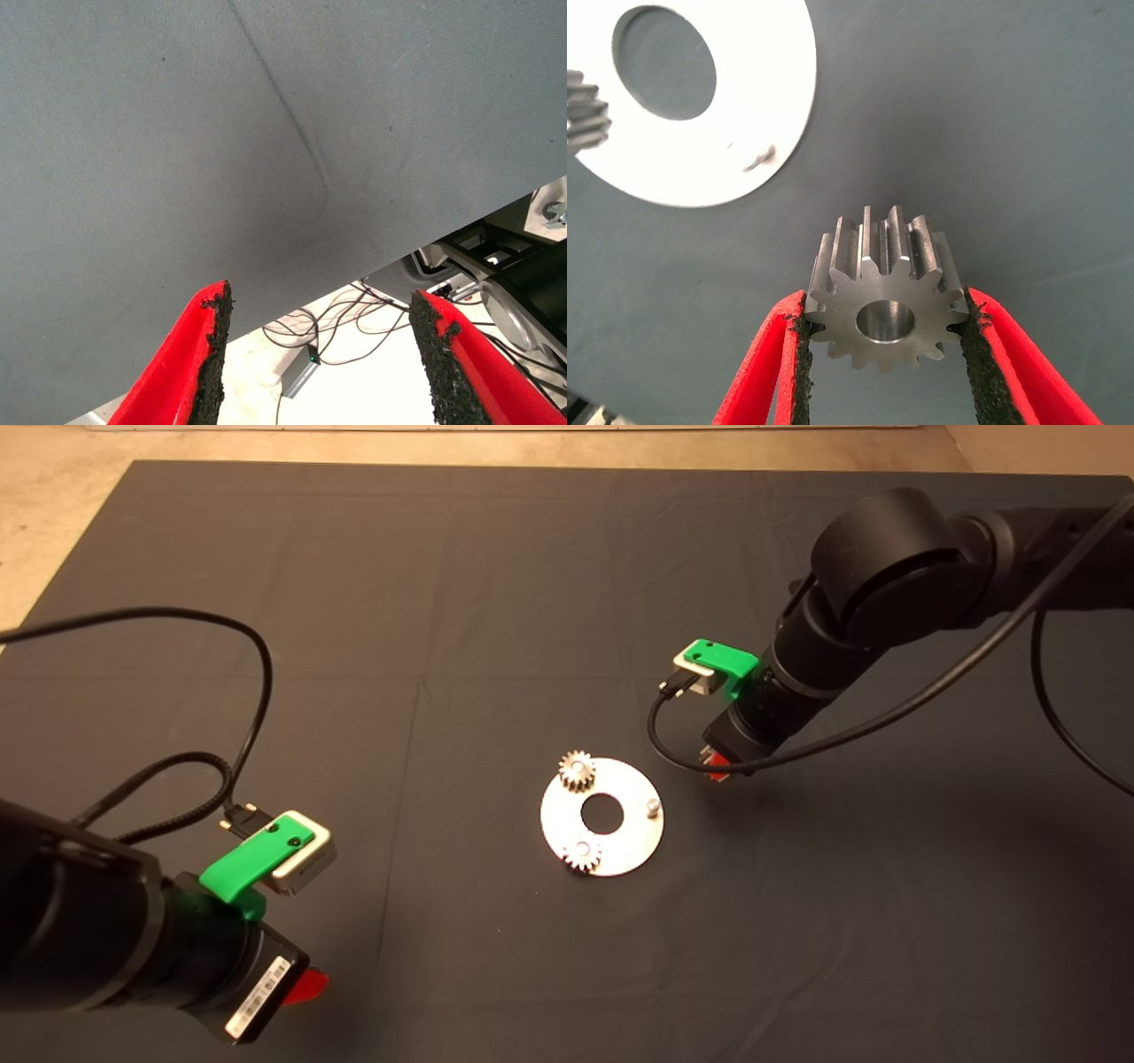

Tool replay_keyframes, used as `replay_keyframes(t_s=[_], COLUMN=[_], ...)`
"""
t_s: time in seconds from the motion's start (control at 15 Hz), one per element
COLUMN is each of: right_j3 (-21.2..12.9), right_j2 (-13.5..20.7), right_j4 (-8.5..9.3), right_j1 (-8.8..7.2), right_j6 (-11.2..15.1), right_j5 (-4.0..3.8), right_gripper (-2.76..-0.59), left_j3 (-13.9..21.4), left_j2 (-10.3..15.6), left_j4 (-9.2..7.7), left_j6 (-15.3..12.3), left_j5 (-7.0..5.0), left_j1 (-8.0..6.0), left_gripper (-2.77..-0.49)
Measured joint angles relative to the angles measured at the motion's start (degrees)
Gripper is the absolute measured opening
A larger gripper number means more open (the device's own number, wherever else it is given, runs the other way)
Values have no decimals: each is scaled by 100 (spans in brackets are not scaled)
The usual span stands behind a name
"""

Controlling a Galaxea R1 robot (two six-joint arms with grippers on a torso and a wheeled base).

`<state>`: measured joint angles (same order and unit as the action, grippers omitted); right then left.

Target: Install three planetary gears onto the carrier pins

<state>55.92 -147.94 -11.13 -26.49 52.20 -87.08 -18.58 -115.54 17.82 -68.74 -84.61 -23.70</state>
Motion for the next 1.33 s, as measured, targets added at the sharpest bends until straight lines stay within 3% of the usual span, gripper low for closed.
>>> replay_keyframes(t_s=[0.67,1.13,1.33], right_j3=[-29,155,225], right_j2=[-419,-669,-765], right_j4=[2,2,3], right_j1=[50,304,373], right_j6=[17,17,15], right_j5=[26,-27,0], right_gripper=[-239,-240,-240], left_j3=[1,6,6], left_j2=[0,0,2], left_j4=[-2,-2,-2], left_j6=[-1,-2,-2], left_j5=[107,109,107], left_j1=[0,0,0], left_gripper=[-193,-193,-193])
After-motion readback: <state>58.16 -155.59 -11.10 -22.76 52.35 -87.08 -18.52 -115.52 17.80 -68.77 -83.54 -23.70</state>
